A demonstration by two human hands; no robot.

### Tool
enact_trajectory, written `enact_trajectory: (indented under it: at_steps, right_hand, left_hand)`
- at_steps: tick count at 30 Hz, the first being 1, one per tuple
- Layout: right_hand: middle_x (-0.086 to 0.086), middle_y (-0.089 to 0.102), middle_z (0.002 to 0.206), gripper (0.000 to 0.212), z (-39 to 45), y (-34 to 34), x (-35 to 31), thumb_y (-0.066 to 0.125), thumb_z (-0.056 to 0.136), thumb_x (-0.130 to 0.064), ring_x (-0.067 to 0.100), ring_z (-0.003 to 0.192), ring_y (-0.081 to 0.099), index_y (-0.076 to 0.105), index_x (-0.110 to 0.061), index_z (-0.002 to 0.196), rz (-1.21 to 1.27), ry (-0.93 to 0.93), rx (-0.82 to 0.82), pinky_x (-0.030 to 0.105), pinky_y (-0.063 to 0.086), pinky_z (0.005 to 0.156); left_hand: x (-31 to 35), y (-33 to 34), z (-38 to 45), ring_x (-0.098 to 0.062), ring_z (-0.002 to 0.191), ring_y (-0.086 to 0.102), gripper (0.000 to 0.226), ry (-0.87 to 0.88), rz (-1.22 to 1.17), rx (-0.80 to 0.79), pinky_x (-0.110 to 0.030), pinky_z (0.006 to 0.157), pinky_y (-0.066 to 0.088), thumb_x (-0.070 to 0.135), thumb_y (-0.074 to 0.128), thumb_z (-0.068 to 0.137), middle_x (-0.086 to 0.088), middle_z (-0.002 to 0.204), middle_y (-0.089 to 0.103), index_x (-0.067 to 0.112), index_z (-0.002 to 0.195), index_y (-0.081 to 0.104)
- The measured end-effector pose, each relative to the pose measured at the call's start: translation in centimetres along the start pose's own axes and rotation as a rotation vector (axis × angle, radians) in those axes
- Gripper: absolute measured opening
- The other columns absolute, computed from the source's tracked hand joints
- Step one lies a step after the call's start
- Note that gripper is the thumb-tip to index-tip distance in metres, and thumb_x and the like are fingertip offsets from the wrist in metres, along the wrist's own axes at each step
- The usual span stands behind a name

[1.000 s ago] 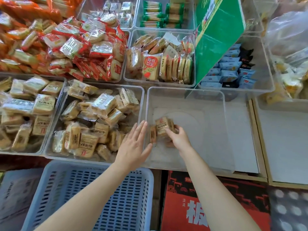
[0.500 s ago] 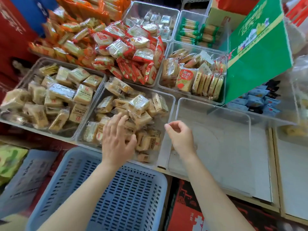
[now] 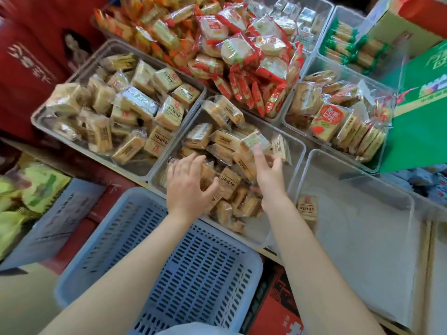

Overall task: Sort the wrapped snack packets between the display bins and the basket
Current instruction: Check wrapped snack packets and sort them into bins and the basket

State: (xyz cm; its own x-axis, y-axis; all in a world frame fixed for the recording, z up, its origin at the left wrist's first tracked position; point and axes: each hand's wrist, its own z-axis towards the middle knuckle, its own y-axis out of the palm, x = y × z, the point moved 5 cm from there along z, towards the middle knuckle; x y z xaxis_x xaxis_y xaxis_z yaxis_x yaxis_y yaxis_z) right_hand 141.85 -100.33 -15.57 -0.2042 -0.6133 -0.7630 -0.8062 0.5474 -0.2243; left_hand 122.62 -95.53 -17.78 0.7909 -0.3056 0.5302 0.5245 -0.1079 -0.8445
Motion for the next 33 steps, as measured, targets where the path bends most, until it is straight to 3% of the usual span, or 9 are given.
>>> enact_trajectory:
  at_steps: [4,8,12,17,20,23,26,29,33]
  right_hand:
    - [-0.004,0.047,0.150,0.080,0.1,1.4,0.3,0.068,0.081,-0.070,0.019,0.132,0.048,0.040,-0.039,0.149,0.000,-0.019,-0.055,0.049,0.039,0.112]
    - [-0.008,0.064,0.136,0.071,-0.2,1.2,0.7,0.078,0.084,-0.047,0.017,0.124,0.060,0.049,-0.036,0.148,0.090,-0.020,-0.132,0.045,0.049,0.105]
    - [0.000,0.070,0.127,0.064,-0.8,0.1,1.6,0.084,0.081,-0.026,0.020,0.116,0.067,0.058,-0.028,0.140,0.189,-0.040,-0.132,0.044,0.053,0.101]
    - [0.013,0.070,0.118,0.046,-2.5,-0.9,2.8,0.085,0.080,-0.023,0.029,0.111,0.068,0.066,-0.031,0.121,0.224,-0.052,-0.089,0.049,0.052,0.103]
    - [0.015,0.070,0.113,0.046,-4.0,-1.3,3.3,0.082,0.083,-0.021,0.033,0.109,0.068,0.064,-0.028,0.125,0.172,-0.061,-0.127,0.049,0.053,0.102]
    - [0.016,0.069,0.105,0.044,-6.8,-1.7,3.5,0.081,0.084,-0.022,0.036,0.107,0.069,0.064,-0.030,0.124,0.141,-0.081,-0.219,0.050,0.055,0.098]
    - [0.015,0.068,0.102,0.050,-10.7,-2.1,3.6,0.085,0.078,-0.032,0.035,0.104,0.071,0.067,-0.027,0.124,0.175,-0.126,-0.313,0.052,0.055,0.098]
    - [0.011,0.072,0.109,0.050,-14.3,-2.4,4.0,0.079,0.079,-0.047,0.034,0.106,0.071,0.068,-0.026,0.124,0.189,-0.168,-0.357,0.048,0.055,0.097]
    - [0.011,0.074,0.102,0.044,-17.8,-3.9,5.4,0.061,0.088,-0.047,0.030,0.096,0.070,0.067,-0.014,0.117,0.186,-0.194,-0.300,0.047,0.058,0.087]
  left_hand:
    - [0.0,0.0,-0.1,-0.029,0.137,0.048,0.064,-0.003,-0.018,-0.001,-0.046,0.123,0.017,0.057,0.043,0.093,-0.011,0.144,0.057,0.013,0.137,0.058]
    - [-0.1,-0.2,-0.1,-0.027,0.141,0.041,0.063,-0.046,-0.101,-0.021,-0.045,0.125,0.013,0.055,0.032,0.097,-0.008,0.148,0.054,0.015,0.138,0.057]
    - [-0.3,-0.2,-0.1,-0.025,0.142,0.040,0.062,-0.037,-0.106,-0.030,-0.046,0.125,0.013,0.055,0.031,0.098,-0.006,0.149,0.052,0.017,0.139,0.056]
    - [-0.3,-0.3,0.0,-0.023,0.147,0.032,0.073,-0.049,-0.152,-0.105,-0.046,0.126,0.010,0.063,0.024,0.094,-0.005,0.155,0.046,0.018,0.145,0.051]
    - [0.6,-1.4,-0.7,-0.020,0.154,0.017,0.083,-0.045,-0.196,-0.168,-0.042,0.125,0.005,0.070,0.026,0.090,-0.007,0.165,0.028,0.018,0.153,0.042]
    - [3.0,-3.4,-2.6,-0.019,0.141,0.037,0.074,0.032,-0.298,-0.152,-0.035,0.116,0.027,0.066,0.040,0.090,-0.004,0.151,0.045,0.018,0.144,0.051]
    - [5.5,-4.4,-4.8,-0.013,0.107,0.066,0.060,-0.145,-0.640,-0.422,-0.030,0.087,0.056,0.067,0.054,0.090,-0.001,0.124,0.067,0.026,0.134,0.056]
    - [7.1,-5.2,-7.9,-0.019,0.092,0.075,0.032,-0.391,-0.964,-0.632,-0.041,0.075,0.063,0.048,0.062,0.097,-0.004,0.109,0.076,0.028,0.122,0.062]
    - [7.4,-7.2,-11.8,-0.026,0.095,0.074,0.042,-0.423,-1.231,-0.768,-0.041,0.072,0.062,0.041,0.060,0.094,-0.011,0.110,0.074,0.019,0.130,0.059]
